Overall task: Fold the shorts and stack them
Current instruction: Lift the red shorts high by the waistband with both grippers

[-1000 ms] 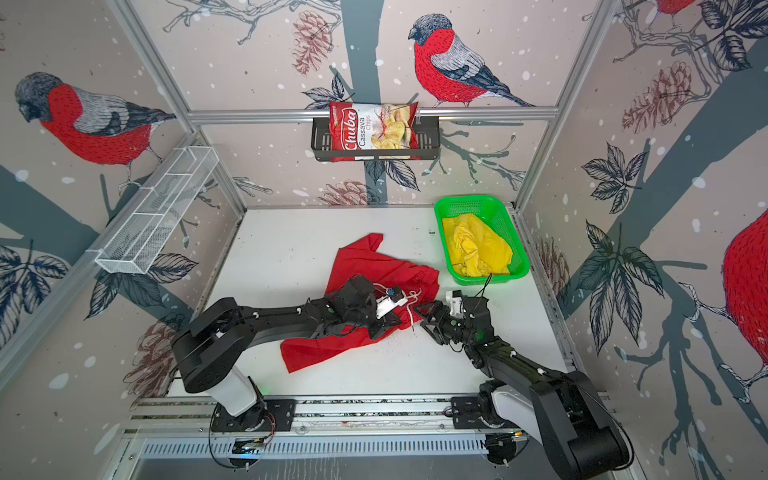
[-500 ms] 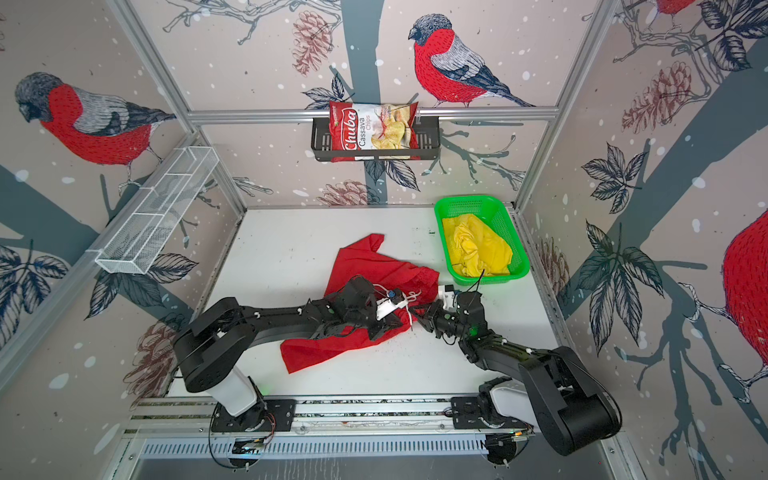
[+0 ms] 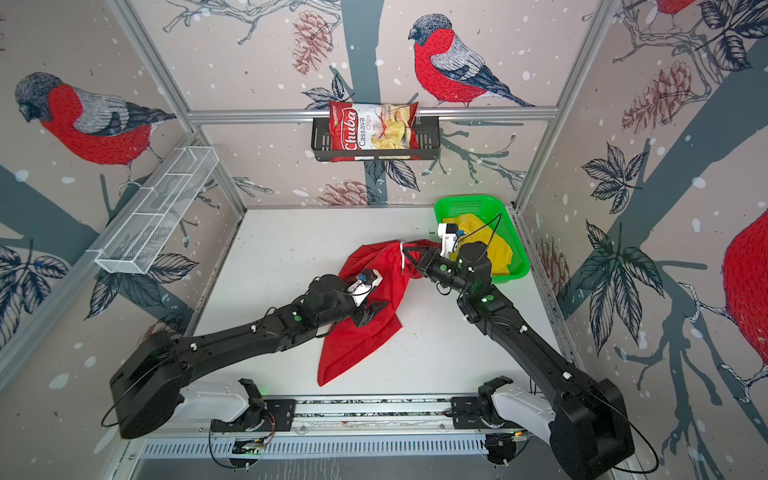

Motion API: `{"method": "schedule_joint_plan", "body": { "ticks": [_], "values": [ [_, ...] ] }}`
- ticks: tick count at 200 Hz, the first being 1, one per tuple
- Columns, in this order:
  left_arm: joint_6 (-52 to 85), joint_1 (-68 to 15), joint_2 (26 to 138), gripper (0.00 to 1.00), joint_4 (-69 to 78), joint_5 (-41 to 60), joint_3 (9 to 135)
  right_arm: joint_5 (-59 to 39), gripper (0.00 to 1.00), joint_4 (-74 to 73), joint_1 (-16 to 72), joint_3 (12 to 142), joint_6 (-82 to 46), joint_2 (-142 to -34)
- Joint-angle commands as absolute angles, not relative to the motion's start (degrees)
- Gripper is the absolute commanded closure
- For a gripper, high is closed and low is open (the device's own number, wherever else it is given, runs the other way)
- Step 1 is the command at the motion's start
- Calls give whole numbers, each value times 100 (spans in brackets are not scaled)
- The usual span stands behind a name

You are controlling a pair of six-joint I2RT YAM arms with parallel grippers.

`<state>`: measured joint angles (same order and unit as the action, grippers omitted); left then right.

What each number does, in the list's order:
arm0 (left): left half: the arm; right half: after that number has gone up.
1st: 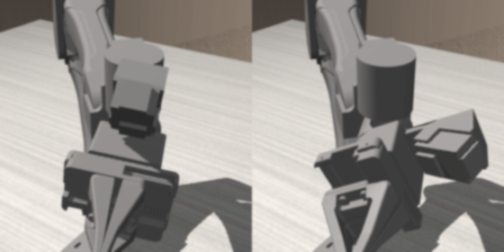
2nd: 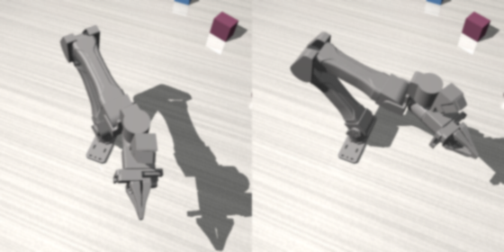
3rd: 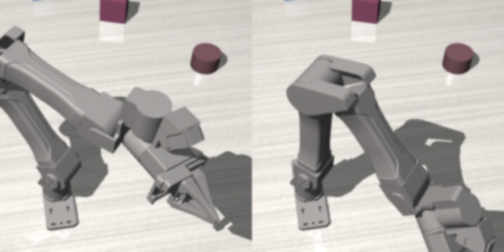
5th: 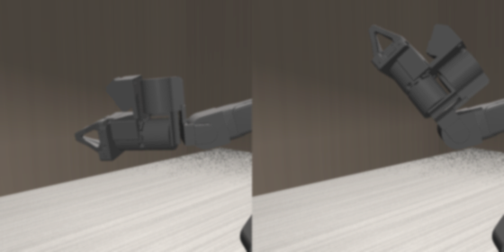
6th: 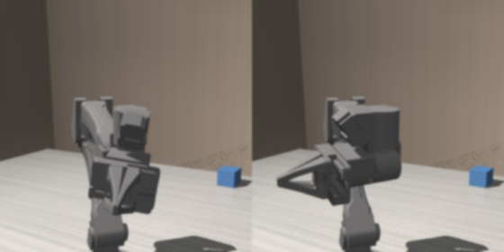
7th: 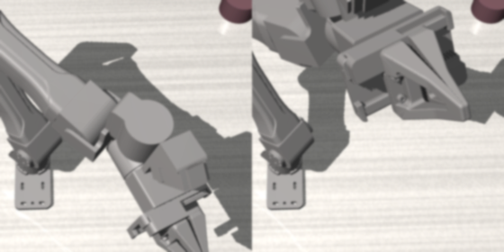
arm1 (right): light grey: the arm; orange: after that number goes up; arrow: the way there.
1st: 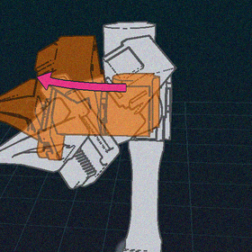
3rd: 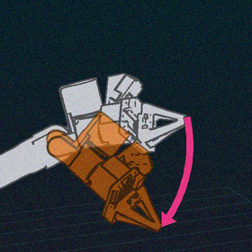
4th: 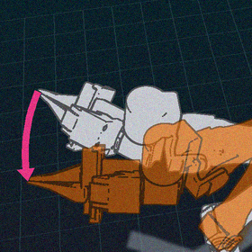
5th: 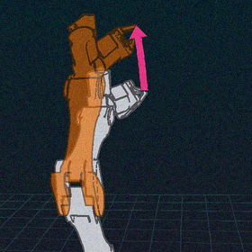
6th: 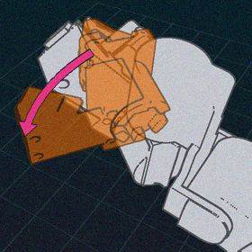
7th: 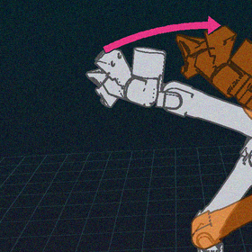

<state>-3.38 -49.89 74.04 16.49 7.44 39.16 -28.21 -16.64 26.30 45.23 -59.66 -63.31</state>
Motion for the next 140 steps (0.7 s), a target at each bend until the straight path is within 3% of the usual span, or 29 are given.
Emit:
{"method": "schedule_joint_plan", "body": {
  "ticks": [1,44,140],
  "values": [
    [-238,-4983,7057,39,2237,497,3684,-2449,94,-1553,2782,5135,-5527,-6519],
    [-276,-4981,6491,34,2341,245,3399,-1736,97,-1702,3145,6103,-5170,-6692],
    [-188,-5057,6587,34,2431,263,3272,715,99,-1733,4223,7533,-3863,-6888]
  ]
}}
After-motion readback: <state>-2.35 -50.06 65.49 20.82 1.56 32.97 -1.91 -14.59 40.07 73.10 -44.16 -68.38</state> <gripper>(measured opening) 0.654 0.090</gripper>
